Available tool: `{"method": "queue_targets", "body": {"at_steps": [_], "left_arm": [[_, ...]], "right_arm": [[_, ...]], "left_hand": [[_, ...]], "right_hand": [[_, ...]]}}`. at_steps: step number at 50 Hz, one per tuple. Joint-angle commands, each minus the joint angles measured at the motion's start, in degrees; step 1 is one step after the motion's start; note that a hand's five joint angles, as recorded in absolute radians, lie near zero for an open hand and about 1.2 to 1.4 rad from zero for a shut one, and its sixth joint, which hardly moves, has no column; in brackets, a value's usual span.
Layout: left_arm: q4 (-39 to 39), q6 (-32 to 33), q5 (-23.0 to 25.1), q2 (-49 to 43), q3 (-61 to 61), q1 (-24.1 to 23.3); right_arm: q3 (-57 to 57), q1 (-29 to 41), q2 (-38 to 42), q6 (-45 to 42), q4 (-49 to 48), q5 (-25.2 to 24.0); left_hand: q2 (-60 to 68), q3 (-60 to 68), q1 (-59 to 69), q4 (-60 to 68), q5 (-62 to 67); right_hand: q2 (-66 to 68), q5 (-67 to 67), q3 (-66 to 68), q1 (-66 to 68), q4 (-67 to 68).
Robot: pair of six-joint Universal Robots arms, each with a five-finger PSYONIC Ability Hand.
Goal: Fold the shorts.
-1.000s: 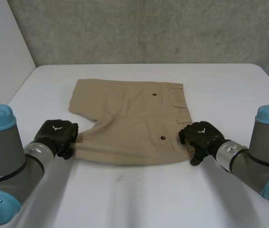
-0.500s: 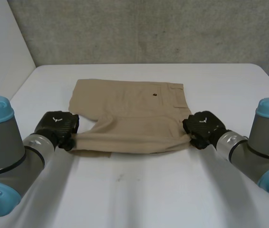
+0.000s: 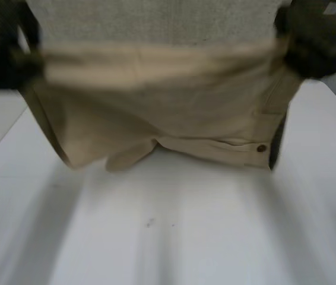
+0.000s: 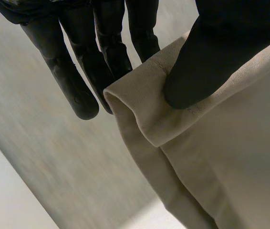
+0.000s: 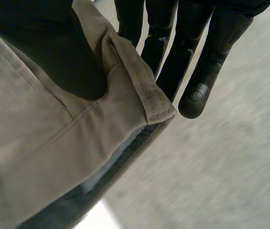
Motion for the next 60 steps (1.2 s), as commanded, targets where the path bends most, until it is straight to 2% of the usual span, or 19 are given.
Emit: {"method": "queue_targets", "body": {"at_steps": [1, 3, 10, 18, 22, 25, 26, 30, 35, 36, 37, 38, 39, 41, 45, 49, 56, 60], "left_arm": [[-3.66, -1.16, -0.04, 2.07, 13.57, 0.51], [-3.66, -1.16, 0.05, 0.93, 13.92, 0.59], [-3.13, -0.81, 0.31, -12.33, 10.06, 0.77], [5.12, 0.25, 0.05, -32.37, 12.34, 0.60], [11.45, 1.83, 0.05, -42.21, 16.64, 0.59], [16.72, 4.37, -0.39, -49.24, 21.64, 0.24], [19.17, 5.95, -0.65, -52.39, 24.97, 0.16], [23.66, 9.64, -1.26, -60.04, 33.75, -0.20], [25.08, 11.76, -1.09, -68.85, 43.53, -0.28], [25.34, 11.76, -0.83, -70.08, 44.50, -0.37], [25.52, 11.85, -0.65, -71.13, 45.03, -0.46], [26.48, 11.94, -0.48, -72.45, 45.21, -0.63], [27.36, 12.02, -0.48, -72.99, 45.21, -0.81], [29.29, 12.20, -0.30, -73.43, 44.78, -1.34], [34.21, 12.38, -0.56, -72.99, 41.79, -2.13], [36.07, 12.38, -1.79, -70.28, 38.72, -2.92], [34.84, 12.11, -4.52, -57.71, 25.02, -4.94], [32.47, 11.67, -4.61, -48.84, 13.86, -6.61]], "right_arm": [[-9.87, -0.14, -2.53, 2.27, 6.36, 0.99], [-10.32, -0.14, -1.66, 2.27, 7.24, 0.99], [-9.26, 0.56, 10.02, 1.92, 8.21, 2.56], [-9.00, 1.88, 24.96, 0.69, 5.58, 5.12], [-9.61, 1.97, 33.13, 0.51, -0.82, 6.69], [-10.84, 2.15, 38.15, 0.78, -9.17, 11.17], [-11.71, 2.84, 39.90, 0.69, -14.06, 14.05], [-13.38, 5.39, 43.07, -0.62, -27.07, 18.99], [-16.90, 6.36, 48.34, -4.49, -32.57, 19.62], [-18.04, 6.54, 49.40, -5.28, -32.22, 19.71], [-19.01, 6.80, 50.37, -6.07, -31.78, 19.71], [-20.76, 7.41, 52.47, -7.64, -30.39, 20.14], [-21.47, 7.68, 53.36, -8.44, -29.50, 20.23], [-22.36, 7.95, 54.33, -9.42, -28.01, 20.32], [-22.27, 8.21, 53.98, -9.86, -25.72, 20.23], [-18.68, 8.21, 49.34, -9.51, -23.70, 20.06], [-10.15, 7.51, 39.40, -7.92, -18.25, 18.39], [-4.00, 7.33, 33.34, -8.01, -11.93, 14.01]], "left_hand": [[11.51, 11.97, 17.12, 11.64, 14.96], [11.51, 11.97, 17.12, 11.64, 14.96], [11.51, 11.97, 17.12, 11.64, 14.96], [11.51, 11.97, 17.12, 11.64, 14.96], [11.51, 11.97, 17.12, 11.64, 14.96], [11.51, 11.97, 17.12, 11.64, 14.96], [11.51, 11.97, 17.12, 11.64, 14.96], [11.51, 11.97, 17.12, 11.64, 14.96], [11.51, 11.97, 17.12, 11.64, 14.96], [11.51, 11.97, 17.12, 11.64, 14.96], [6.87, 7.33, 12.47, 6.99, 10.32], [-21.66, -21.19, -16.05, -21.53, -18.20], [-35.93, -35.47, -30.32, -35.80, -32.48], [-58.49, -58.03, -52.88, -58.36, -55.04], [-58.49, -58.03, -52.88, -58.36, -55.04], [-58.28, -57.82, -52.67, -58.15, -54.83], [-56.09, -55.63, -50.48, -55.96, -52.64], [-53.91, -53.44, -48.30, -53.78, -50.45]], "right_hand": [[12.90, 14.43, 13.78, 24.63, 11.85], [12.90, 14.43, 13.78, 24.63, 11.85], [12.90, 14.43, 13.78, 24.63, 11.85], [12.90, 14.43, 13.78, 24.63, 11.85], [12.90, 14.43, 13.78, 24.63, 11.85], [12.90, 14.43, 13.78, 24.63, 11.85], [12.90, 14.43, 13.78, 24.63, 11.85], [12.90, 14.43, 13.78, 24.63, 11.85], [12.90, 14.43, 13.78, 24.63, 11.85], [8.79, 10.32, 9.67, 20.53, 7.74], [-9.40, -7.87, -8.52, 2.33, -10.45], [-45.38, -43.86, -44.50, -33.65, -46.44], [-57.10, -55.57, -56.22, -45.37, -58.15], [-57.10, -55.57, -56.22, -45.37, -58.15], [-57.10, -55.57, -56.22, -45.37, -58.15], [-57.10, -55.57, -56.22, -45.37, -58.15], [-57.10, -55.57, -56.22, -45.37, -58.15], [-57.10, -55.57, -56.22, -45.37, -58.15]]}}
